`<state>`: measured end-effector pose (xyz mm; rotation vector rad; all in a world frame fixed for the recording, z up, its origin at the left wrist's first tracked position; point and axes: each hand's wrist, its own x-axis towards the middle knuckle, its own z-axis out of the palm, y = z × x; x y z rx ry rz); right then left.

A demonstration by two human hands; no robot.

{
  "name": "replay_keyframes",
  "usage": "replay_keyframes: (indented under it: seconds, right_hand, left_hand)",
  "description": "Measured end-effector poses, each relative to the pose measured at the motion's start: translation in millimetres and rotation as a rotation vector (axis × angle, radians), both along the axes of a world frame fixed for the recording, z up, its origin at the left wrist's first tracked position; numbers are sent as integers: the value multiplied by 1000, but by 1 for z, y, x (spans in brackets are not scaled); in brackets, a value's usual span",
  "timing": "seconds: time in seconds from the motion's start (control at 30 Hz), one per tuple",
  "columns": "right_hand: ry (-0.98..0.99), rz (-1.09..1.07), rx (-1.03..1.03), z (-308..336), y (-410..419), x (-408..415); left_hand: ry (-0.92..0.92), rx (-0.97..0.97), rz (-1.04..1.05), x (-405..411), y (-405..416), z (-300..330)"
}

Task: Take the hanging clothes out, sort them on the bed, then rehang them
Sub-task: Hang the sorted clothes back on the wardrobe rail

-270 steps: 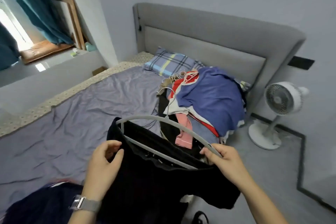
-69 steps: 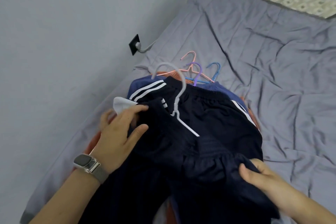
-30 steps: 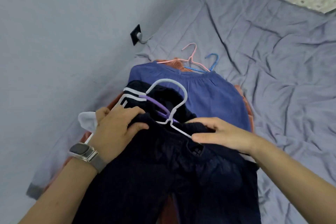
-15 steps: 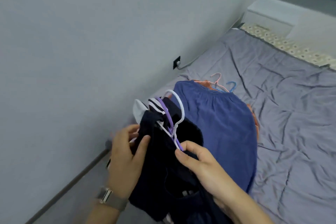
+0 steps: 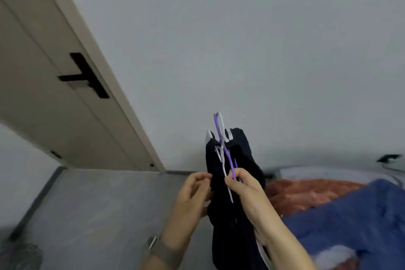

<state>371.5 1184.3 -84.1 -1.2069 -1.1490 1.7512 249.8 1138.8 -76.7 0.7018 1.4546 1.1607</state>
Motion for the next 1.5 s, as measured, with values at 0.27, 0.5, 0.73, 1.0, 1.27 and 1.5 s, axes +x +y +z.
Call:
replay_keyframes:
  seconds: [0.27, 0.5, 0.73, 1.0, 1.27, 1.5]
  right_hand:
    - [-70, 647, 68, 4, -99, -94]
    - [-97, 1154, 227, 31, -220, -140]
    - [-143, 1542, 226, 59, -373, -169]
    - [-153, 1572, 721, 55, -576, -229]
    - [-186, 1542, 867, 60, -698, -320]
    - [-225, 1531, 488, 44, -747, -413]
  left_hand:
    - [-113, -103, 614, -43, -136, 18]
    - [-238, -36, 1091, -52, -278, 31]
    - [-11, 29, 1415, -56, -438, 51]
    - [455, -90, 1688, -95, -629, 30]
    - [870, -289, 1608, -186, -757, 38]
    - [883, -289, 1599, -286, -805, 26]
